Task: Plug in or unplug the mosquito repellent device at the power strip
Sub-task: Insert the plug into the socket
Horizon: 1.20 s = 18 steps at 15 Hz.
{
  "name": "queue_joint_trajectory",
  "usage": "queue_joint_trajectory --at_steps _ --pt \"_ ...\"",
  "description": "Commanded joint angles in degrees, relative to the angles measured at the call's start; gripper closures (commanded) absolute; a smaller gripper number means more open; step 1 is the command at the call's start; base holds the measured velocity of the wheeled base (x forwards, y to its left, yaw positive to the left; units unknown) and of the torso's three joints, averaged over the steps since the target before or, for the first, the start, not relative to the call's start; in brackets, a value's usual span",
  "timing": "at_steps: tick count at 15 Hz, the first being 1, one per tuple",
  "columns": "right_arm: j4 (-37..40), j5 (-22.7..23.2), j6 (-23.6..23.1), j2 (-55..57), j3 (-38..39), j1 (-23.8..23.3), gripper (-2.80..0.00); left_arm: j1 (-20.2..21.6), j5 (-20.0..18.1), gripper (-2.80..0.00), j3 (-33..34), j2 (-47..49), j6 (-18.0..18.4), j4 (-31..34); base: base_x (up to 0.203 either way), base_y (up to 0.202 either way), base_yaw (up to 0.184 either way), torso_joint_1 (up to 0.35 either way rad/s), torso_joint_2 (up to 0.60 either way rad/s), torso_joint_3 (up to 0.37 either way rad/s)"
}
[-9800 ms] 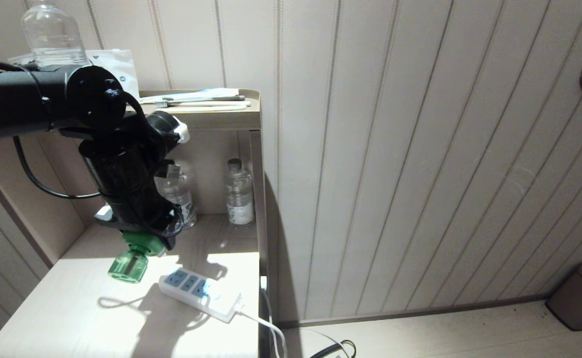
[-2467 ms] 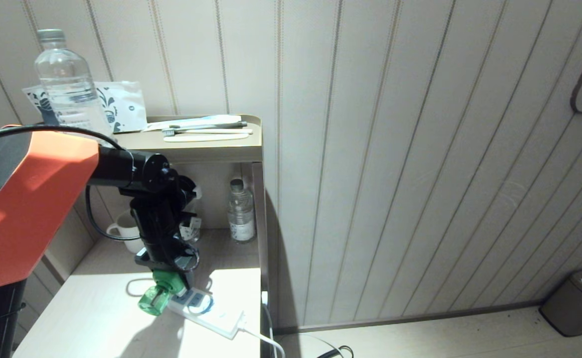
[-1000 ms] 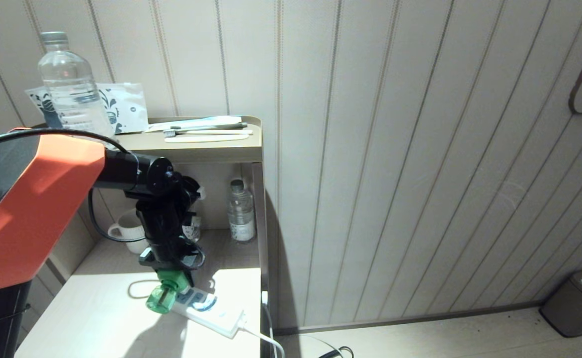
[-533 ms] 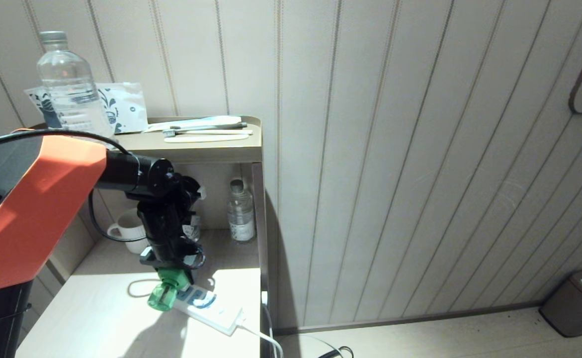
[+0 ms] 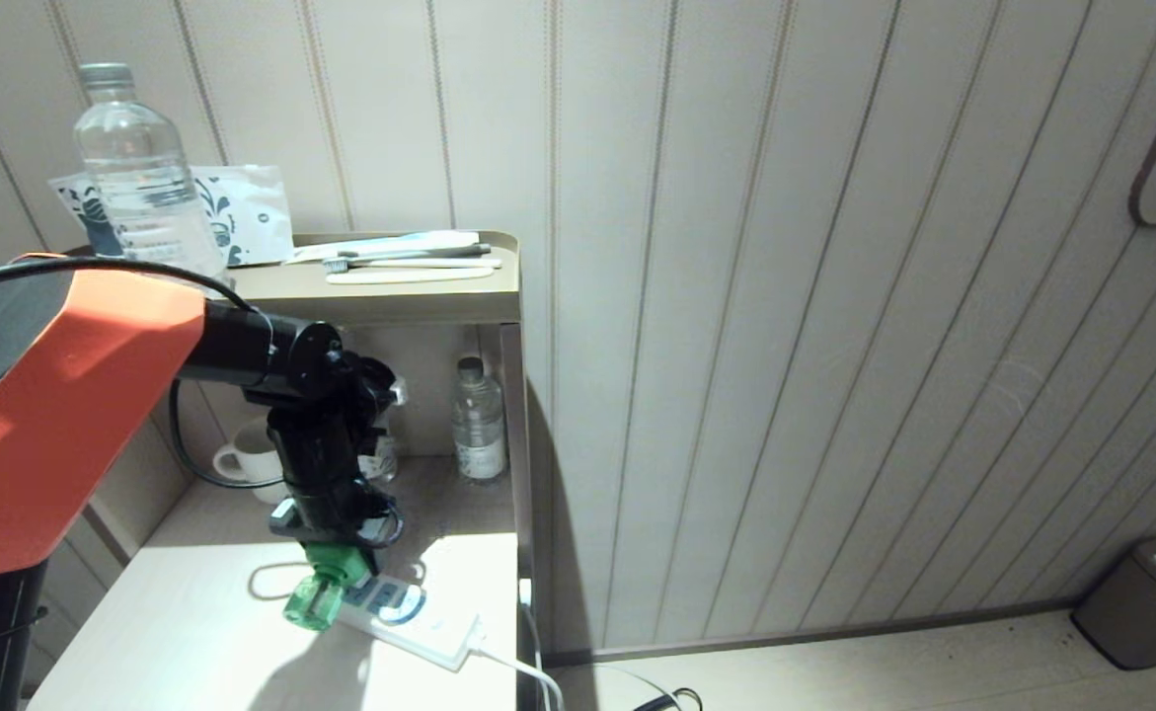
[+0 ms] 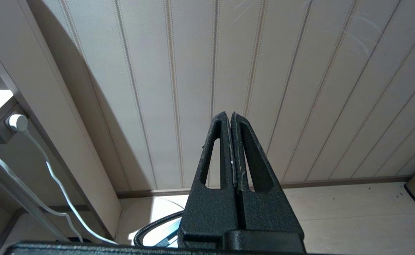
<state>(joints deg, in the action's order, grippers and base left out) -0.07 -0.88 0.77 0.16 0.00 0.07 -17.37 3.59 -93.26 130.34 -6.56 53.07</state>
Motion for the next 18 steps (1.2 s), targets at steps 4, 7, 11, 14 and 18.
queue_joint_trajectory --at_steps 4,7,11,14,18 --pt "-0.01 0.00 0.02 0.02 0.00 0.01 0.00 -0.99 1.33 0.00 5.37 0.44 -0.54 -4.31 0.000 0.000 0.000 0.000 0.00 0.000" --pt "-0.01 0.00 0.02 0.02 0.00 0.01 0.00 -1.09 1.24 0.00 7.65 0.62 -1.44 -6.58 0.000 0.000 0.000 0.000 0.00 0.000" --pt "-0.01 0.00 0.02 0.02 0.00 0.08 0.00 -1.09 0.90 0.00 7.31 1.85 -1.52 -6.58 0.000 0.000 0.000 0.000 0.00 0.000" --pt "-0.01 0.00 0.02 0.02 0.00 0.01 0.00 -1.03 1.12 0.00 6.20 2.74 -1.40 -6.16 0.000 0.000 0.000 0.000 0.00 0.000" --pt "-0.01 0.00 0.02 0.02 0.00 0.01 0.00 -1.02 1.75 0.00 2.76 3.69 -1.00 -5.76 0.000 0.000 0.000 0.000 0.00 0.000"
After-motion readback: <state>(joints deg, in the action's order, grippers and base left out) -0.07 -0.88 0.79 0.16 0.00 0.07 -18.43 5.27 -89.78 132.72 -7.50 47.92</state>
